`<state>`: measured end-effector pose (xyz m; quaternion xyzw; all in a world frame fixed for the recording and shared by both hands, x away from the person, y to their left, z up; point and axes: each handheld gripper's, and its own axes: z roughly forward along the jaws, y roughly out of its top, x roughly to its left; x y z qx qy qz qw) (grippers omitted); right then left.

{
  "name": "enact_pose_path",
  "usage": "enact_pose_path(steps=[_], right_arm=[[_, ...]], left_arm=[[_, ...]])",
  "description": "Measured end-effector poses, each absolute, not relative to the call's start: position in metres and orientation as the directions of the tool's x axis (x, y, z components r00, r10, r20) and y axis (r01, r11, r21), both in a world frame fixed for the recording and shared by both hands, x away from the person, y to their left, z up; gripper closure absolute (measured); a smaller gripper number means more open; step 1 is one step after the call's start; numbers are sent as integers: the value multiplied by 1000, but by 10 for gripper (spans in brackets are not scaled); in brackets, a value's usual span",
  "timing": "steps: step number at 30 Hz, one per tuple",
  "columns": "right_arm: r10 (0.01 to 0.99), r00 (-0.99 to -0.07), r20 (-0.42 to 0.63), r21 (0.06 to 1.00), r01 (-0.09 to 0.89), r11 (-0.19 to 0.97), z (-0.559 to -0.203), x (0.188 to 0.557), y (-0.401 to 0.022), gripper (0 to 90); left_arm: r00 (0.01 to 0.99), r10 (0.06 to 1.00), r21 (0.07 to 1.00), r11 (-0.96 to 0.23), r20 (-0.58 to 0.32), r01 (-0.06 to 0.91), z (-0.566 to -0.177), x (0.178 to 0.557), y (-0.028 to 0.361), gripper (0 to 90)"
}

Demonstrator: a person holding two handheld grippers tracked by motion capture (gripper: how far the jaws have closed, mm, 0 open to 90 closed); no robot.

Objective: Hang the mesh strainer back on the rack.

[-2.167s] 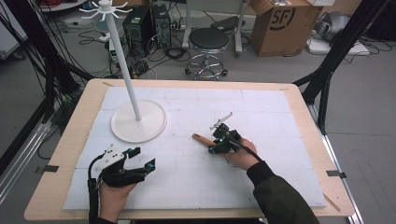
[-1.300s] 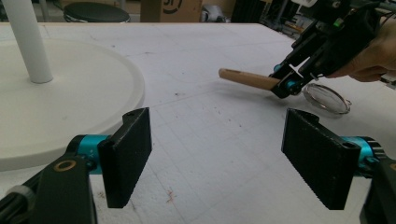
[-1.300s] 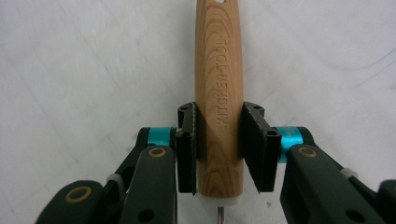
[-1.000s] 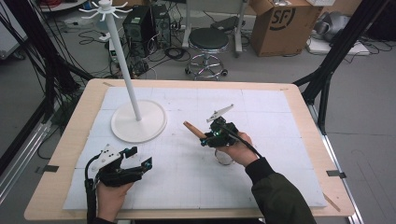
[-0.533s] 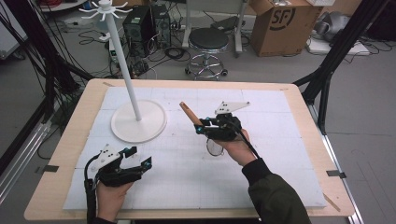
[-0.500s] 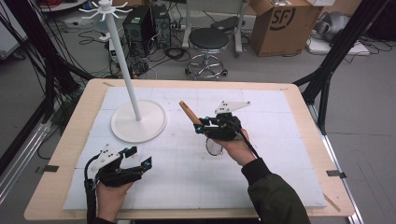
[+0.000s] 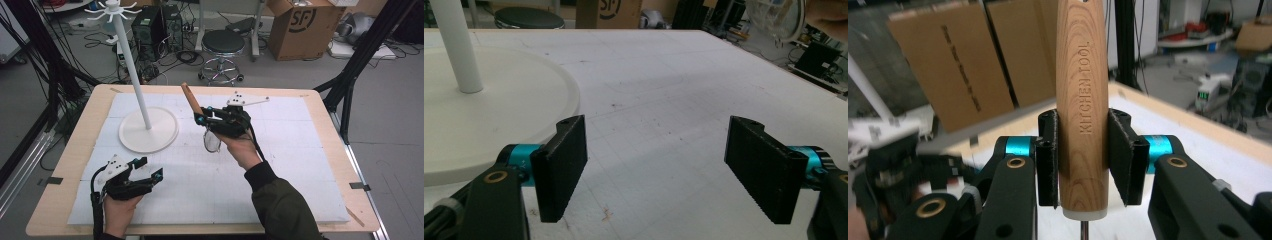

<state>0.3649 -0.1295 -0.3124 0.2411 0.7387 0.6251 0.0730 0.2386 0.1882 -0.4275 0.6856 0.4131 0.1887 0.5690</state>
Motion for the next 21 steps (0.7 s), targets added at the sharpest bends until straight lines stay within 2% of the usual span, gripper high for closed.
enact_pose_path(steps=[6,21], right_arm=[[426,-881,206,971,238,21,-291,371,-113,680],[382,-899,214,977,204,-68,-251,389,-77,680]], left_arm=[[594,775,936,-10,-216,352,-428,238,186,259],[601,768,933,-15,-220,360,-431,242,185,261]])
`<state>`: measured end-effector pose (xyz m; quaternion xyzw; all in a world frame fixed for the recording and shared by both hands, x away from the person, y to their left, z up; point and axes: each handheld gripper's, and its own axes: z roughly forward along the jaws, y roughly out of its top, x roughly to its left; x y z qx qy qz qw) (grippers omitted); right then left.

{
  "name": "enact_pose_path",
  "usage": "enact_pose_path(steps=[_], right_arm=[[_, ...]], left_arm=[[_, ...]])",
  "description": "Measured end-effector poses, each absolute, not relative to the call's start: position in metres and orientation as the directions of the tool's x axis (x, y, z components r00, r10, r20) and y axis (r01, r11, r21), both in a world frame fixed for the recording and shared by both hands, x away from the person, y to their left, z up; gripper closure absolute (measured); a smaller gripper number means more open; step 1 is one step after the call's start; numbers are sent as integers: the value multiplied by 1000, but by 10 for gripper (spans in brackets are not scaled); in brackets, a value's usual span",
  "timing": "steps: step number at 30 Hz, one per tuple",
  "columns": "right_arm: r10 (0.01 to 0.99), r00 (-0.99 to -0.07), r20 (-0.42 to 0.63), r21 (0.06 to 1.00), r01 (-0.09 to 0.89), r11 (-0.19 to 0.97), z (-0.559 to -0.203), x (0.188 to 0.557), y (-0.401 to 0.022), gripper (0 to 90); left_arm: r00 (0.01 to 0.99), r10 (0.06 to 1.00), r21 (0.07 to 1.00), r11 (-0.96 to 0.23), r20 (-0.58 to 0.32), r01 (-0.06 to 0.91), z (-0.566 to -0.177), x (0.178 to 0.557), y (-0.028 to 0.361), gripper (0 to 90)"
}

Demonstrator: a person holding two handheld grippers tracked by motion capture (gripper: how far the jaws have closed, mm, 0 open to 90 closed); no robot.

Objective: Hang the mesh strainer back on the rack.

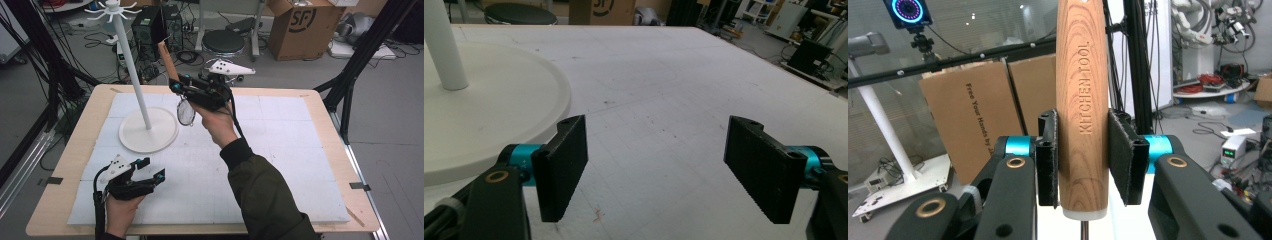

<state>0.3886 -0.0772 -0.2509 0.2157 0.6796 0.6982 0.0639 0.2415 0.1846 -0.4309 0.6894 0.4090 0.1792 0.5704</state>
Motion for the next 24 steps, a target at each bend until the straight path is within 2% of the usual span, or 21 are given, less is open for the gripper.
enact_pose_path(steps=[17,24], right_arm=[[358,-915,186,982,161,-98,-206,404,-29,680],[364,-909,201,979,179,-94,-199,413,-20,680]], left_arm=[[594,772,933,-5,-226,361,-432,241,189,263],[591,772,934,7,-232,357,-432,241,191,265]])
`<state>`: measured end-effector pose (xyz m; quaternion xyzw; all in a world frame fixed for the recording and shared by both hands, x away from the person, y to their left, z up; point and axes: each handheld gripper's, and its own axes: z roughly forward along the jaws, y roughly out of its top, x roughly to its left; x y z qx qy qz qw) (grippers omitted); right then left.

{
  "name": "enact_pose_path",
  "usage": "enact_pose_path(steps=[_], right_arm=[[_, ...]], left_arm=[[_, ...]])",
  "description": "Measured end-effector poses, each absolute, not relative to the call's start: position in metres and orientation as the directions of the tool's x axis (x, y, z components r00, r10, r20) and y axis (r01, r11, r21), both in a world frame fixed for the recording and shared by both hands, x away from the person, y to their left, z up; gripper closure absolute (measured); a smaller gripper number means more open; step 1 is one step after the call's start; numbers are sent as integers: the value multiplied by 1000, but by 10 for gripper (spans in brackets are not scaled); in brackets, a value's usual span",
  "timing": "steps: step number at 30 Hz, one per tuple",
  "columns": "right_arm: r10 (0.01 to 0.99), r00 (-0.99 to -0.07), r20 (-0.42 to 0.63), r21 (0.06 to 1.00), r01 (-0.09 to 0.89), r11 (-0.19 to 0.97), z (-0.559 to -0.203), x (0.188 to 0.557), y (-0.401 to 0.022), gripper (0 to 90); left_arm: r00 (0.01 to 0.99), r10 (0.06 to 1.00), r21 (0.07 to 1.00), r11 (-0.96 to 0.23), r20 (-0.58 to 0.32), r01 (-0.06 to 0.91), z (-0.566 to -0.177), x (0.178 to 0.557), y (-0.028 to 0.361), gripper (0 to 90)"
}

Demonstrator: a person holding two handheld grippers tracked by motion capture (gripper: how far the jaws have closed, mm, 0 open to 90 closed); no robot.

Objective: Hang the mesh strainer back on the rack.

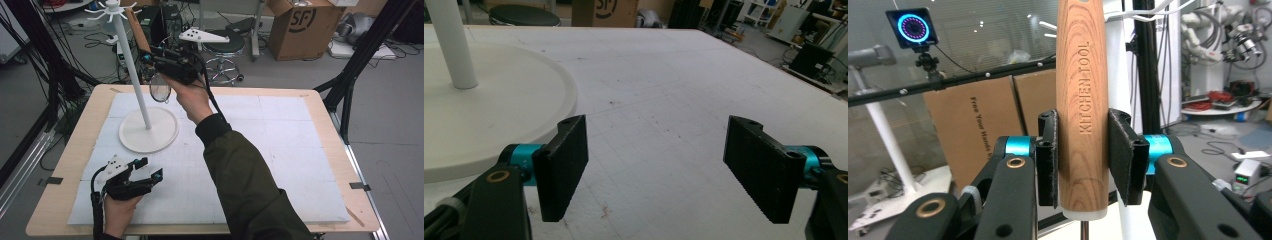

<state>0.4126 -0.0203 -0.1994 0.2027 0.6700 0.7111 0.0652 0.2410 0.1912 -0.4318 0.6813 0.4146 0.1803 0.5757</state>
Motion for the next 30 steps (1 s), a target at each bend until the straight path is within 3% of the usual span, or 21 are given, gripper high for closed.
enact_pose_path(steps=[30], right_arm=[[408,-889,207,978,206,-47,-211,430,0,677]], left_arm=[[597,767,936,15,-237,352,-431,241,193,265]])
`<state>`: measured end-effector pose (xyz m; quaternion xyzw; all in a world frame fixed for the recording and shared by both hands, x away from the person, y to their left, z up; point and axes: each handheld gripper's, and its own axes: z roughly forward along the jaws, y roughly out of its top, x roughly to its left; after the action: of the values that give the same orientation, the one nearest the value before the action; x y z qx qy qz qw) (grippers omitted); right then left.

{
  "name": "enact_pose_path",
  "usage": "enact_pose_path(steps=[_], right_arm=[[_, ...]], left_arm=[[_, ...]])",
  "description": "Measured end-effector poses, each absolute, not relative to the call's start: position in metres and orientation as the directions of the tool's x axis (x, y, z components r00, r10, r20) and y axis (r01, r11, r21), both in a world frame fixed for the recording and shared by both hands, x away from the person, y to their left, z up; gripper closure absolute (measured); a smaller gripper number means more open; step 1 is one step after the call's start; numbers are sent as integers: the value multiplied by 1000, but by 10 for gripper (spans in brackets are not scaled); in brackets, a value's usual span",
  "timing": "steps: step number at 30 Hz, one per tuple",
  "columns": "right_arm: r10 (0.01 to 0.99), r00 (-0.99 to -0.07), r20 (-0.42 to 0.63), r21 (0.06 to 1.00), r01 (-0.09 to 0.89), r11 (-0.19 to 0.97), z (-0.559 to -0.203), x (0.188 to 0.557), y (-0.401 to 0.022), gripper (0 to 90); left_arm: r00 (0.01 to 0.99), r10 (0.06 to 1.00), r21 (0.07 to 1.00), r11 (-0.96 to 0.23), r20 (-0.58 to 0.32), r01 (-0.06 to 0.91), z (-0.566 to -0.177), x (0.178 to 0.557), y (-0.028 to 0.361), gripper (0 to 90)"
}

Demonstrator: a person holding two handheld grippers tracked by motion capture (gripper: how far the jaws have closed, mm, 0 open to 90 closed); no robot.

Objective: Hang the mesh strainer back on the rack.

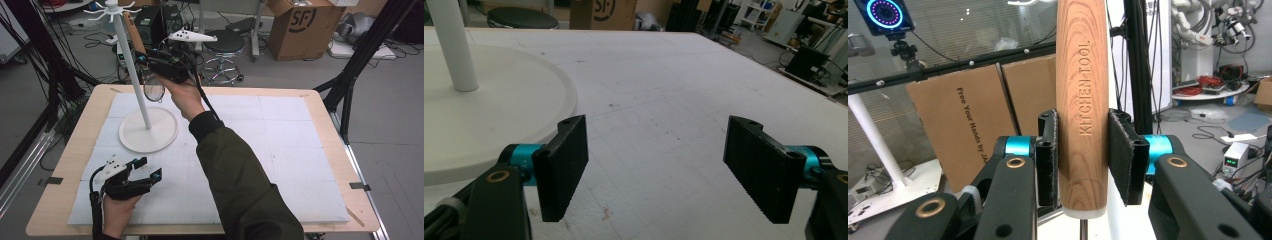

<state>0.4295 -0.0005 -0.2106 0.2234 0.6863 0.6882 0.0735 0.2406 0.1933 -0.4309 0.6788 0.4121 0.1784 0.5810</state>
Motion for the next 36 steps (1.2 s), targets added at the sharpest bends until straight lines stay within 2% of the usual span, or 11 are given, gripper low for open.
enact_pose_path(steps=[5,8,10,13,21,23,25,36], right_arm=[[414,-887,202,978,203,-42,-211,429,1,653],[406,-886,225,974,220,-58,-212,430,2,500],[432,-868,246,968,241,-68,-213,431,2,359],[440,-854,277,959,273,-74,-215,433,-1,309],[468,-849,246,969,221,-107,-222,422,-22,244],[483,-840,249,968,213,-128,-223,418,-31,187],[483,-841,245,970,210,-125,-225,413,-39,170],[536,-821,195,981,171,-96,-245,382,-99,159]], left_arm=[[599,766,936,9,-233,352,-431,240,194,265],[598,767,936,10,-233,351,-431,240,194,265],[597,768,937,12,-233,350,-431,240,194,265],[597,768,937,9,-230,350,-431,239,194,264],[602,763,943,29,-236,332,-428,239,196,257],[606,757,946,51,-245,319,-426,237,196,255],[609,757,950,48,-237,309,-424,236,194,255],[631,754,956,-11,-185,294,-421,235,180,254]])
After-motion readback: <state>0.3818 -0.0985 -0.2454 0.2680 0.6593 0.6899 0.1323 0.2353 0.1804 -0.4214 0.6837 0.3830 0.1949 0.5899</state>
